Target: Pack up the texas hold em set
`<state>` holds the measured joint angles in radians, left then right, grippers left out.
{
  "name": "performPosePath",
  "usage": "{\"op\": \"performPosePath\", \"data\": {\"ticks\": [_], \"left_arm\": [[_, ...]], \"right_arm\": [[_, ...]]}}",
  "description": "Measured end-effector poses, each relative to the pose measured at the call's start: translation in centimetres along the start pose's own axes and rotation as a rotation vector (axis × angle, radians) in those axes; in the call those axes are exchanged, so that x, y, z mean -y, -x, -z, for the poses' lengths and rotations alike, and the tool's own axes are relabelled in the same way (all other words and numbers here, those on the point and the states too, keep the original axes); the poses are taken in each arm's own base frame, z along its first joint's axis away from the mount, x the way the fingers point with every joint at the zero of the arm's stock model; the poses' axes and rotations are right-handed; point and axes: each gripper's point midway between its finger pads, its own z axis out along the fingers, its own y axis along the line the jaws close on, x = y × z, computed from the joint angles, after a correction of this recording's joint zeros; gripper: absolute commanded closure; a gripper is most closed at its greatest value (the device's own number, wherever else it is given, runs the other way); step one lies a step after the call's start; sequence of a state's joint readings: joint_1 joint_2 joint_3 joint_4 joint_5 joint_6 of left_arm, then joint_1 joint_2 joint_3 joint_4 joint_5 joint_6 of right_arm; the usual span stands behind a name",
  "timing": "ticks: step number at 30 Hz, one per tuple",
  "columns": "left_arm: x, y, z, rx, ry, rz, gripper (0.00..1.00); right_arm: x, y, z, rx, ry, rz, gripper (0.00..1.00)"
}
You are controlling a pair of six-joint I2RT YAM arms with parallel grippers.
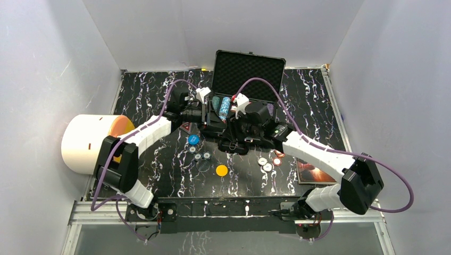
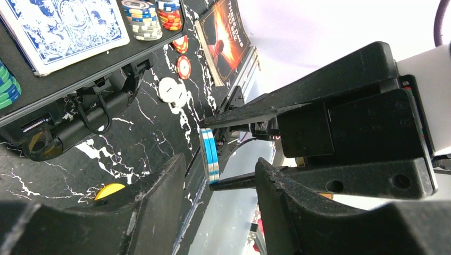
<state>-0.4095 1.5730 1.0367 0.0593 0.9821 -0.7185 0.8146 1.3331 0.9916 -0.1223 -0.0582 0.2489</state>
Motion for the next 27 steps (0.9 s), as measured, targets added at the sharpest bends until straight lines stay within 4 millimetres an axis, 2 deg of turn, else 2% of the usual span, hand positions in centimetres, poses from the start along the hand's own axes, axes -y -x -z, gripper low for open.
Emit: {"op": "performPosePath", "data": {"ticks": [5, 10, 15, 20, 25, 27], "left_arm": [[-0.4, -0.6, -0.2, -0.033, -0.009, 0.026, 0.67], [-0.4, -0.9, 0.0, -0.063, -0.002, 0.003, 0.72], [-0.5, -1.0, 0.3, -0.081, 0.012, -0.037, 0.82], [-1.0, -1.3, 0.7, -0.092, 0.025, -0.055, 1.00], [-1.5, -1.3, 0.7, -0.097, 0.045, -0.052, 1.00], [-1.6, -1.3, 0.7, -0.098, 0.050, -0.061, 1.00]], "right_arm": [[-0.3, -0.3, -0.4, -0.019, 0.024, 0.017, 0.52], [-0.7, -0.6, -0.7, -0.035, 0.046, 0.023, 0.52], [-1.0, -0.3, -0.9, -0.037, 0.058, 0.024, 0.52], [-1.3, -0.4, -1.1, -0.050, 0.074, 0.022, 0.51], [-1.2, -0.6, -1.4, -0.070, 0.073, 0.022, 0.46], [-1.2, -0.7, -1.6, -0.077, 0.071, 0.020, 0.36]]}}
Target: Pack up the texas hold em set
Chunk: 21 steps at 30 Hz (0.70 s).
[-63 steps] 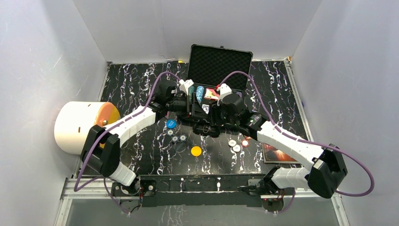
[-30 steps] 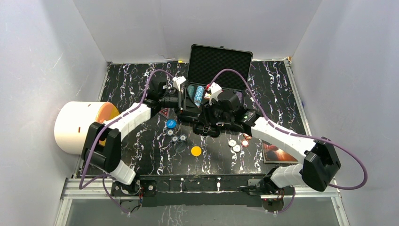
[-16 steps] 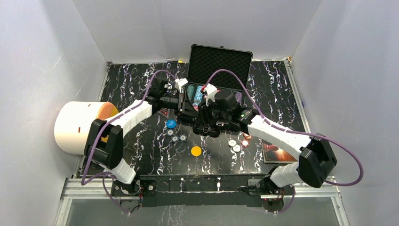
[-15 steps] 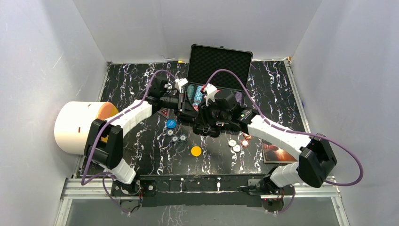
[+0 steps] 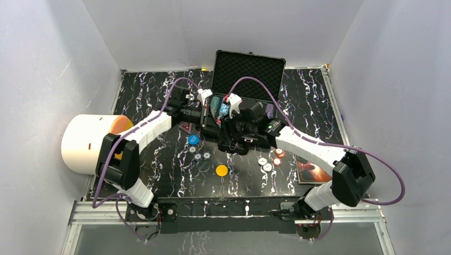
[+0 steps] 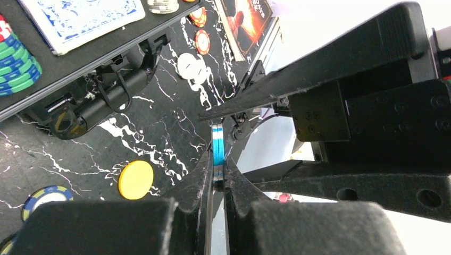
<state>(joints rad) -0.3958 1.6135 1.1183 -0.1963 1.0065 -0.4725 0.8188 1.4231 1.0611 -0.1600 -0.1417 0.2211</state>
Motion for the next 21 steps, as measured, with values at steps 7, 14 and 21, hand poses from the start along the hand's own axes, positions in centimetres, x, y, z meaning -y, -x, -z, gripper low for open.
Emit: {"op": "performPosePath", "data": {"ticks": [7, 14, 21], "left_arm": [[0.7, 0.9, -0.1, 0.010, 0.003, -0.109, 1.00], [0.1, 3.7, 0.2, 0.077, 0.079, -0.328, 1.00], [-2.8, 6.2, 0.0, 0.107, 0.172, -0.699, 1.00]], "right_arm": [[0.8, 1.1, -0.3, 0.018, -0.016, -0.053, 0.11], [4.0, 2.8, 1.3, 0.068, -0.046, -0.148, 0.10], [8.9, 5.7, 5.9, 0.217, -0.115, -0.259, 0.11]]}}
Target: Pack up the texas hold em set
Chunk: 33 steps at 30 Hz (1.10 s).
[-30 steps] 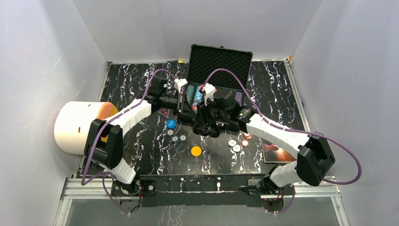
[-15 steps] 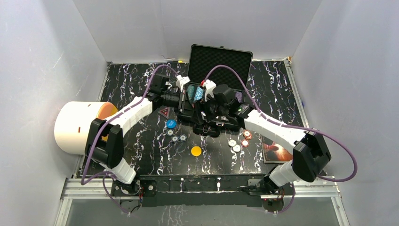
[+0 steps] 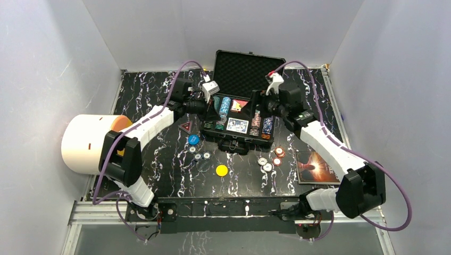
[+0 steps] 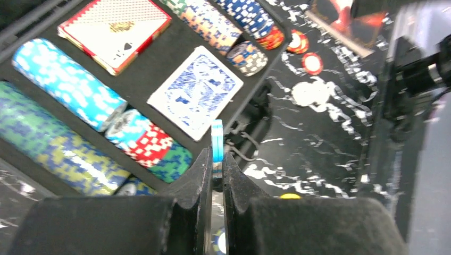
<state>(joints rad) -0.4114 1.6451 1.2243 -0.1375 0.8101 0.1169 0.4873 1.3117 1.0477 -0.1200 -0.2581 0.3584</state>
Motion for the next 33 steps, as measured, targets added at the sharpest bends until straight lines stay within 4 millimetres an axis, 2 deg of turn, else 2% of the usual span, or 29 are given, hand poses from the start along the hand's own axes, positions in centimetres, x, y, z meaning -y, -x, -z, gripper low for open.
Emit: {"op": "performPosePath", "data": {"ticks": [5, 10, 15, 25, 27, 31, 33], "left_arm": [[-3.0, 0.5, -0.8, -0.025, 0.056, -0.253, 1.00], [-6.2, 0.8, -2.2, -0.065, 0.096, -0.435, 1.00], [-8.8, -0.6, -3.6, -0.145, 0.110, -0.552, 1.00], [-8.7, -1.4, -4.6, -0.224, 0.094, -0.685, 1.00], [-8.7, -1.5, -4.8, -0.239, 0.091, -0.704, 0.96], [-9.3, -1.9, -5.2, -0.272, 0.095, -0.730, 0.72], [-9.6, -2.2, -5.3, -0.288, 0.104, -0.730, 0.65]], "right_arm": [[3.5, 1.0, 0.8, 0.042, -0.081, -0.051, 0.11], [5.0, 1.1, 1.1, 0.052, -0.124, -0.053, 0.11], [6.4, 0.6, 1.2, 0.055, -0.159, -0.071, 0.11], [6.8, -0.6, 1.0, 0.039, -0.157, -0.102, 0.11], [6.7, -0.5, 1.1, 0.042, -0.156, -0.105, 0.11], [6.4, -0.2, 1.4, 0.052, -0.148, -0.102, 0.11], [6.2, -0.1, 1.5, 0.059, -0.145, -0.099, 0.11]]}}
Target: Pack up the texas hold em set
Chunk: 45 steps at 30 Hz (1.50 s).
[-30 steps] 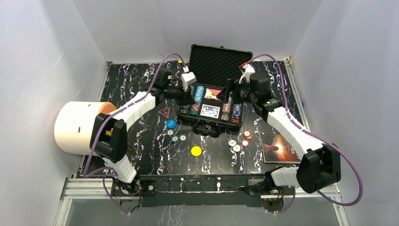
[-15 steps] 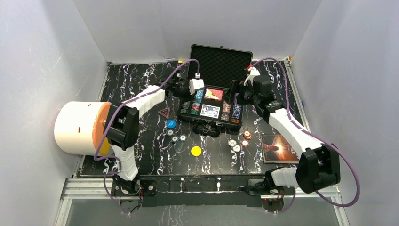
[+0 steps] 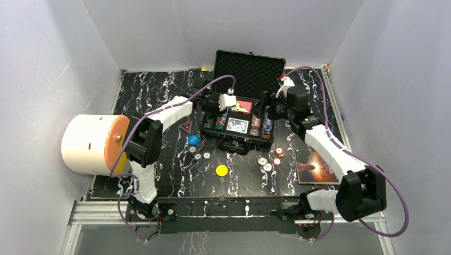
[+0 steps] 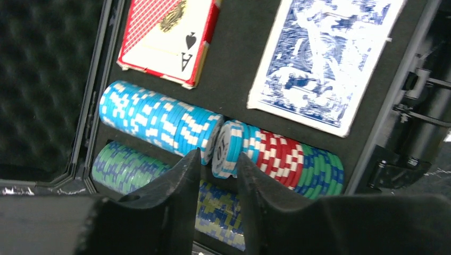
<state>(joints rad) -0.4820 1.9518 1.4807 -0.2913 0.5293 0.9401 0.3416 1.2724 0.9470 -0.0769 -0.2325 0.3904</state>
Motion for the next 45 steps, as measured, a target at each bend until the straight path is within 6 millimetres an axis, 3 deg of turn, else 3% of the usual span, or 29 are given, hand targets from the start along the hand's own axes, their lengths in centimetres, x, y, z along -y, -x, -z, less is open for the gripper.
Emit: {"op": "performPosePath", "data": {"ticks": [4, 13, 19, 23, 29, 32, 36, 40, 45], "left_arm": [[-0.7, -0.2, 0.0, -0.021, 0.032, 0.038, 0.59], [-2.2, 2.2, 1.2, 0.094, 0.087, 0.168, 0.50], [-3.0, 3.7, 4.6, 0.213, 0.218, 0.330, 0.36], [-4.2, 3.4, 7.4, 0.272, 0.390, 0.512, 0.31], [-6.2, 0.9, 12.2, 0.283, 0.663, 0.873, 0.26], [-5.9, -1.2, 13.6, 0.242, 0.742, 1.041, 0.23], [-4.3, -4.5, 14.2, 0.135, 0.769, 1.261, 0.21], [-2.5, -7.2, 14.2, 0.040, 0.762, 1.429, 0.21], [-1.3, -8.9, 13.9, -0.013, 0.747, 1.525, 0.21]], "right_arm": [[-0.1, 0.0, 0.1, 0.001, 0.004, 0.001, 0.11], [-0.1, -0.3, 0.0, -0.010, 0.010, 0.001, 0.18], [0.0, -1.3, -2.0, -0.081, -0.019, 0.021, 0.25], [-2.0, -2.1, -4.3, -0.141, -0.026, 0.087, 0.30], [-5.2, -3.1, -8.7, -0.223, -0.022, 0.159, 0.37], [-5.8, -4.0, -10.9, -0.264, -0.045, 0.175, 0.37], [-5.3, -6.4, -13.3, -0.341, -0.097, 0.180, 0.41], [-4.9, -8.2, -14.3, -0.400, -0.132, 0.177, 0.46], [-4.5, -8.7, -15.1, -0.420, -0.174, 0.164, 0.49]]}}
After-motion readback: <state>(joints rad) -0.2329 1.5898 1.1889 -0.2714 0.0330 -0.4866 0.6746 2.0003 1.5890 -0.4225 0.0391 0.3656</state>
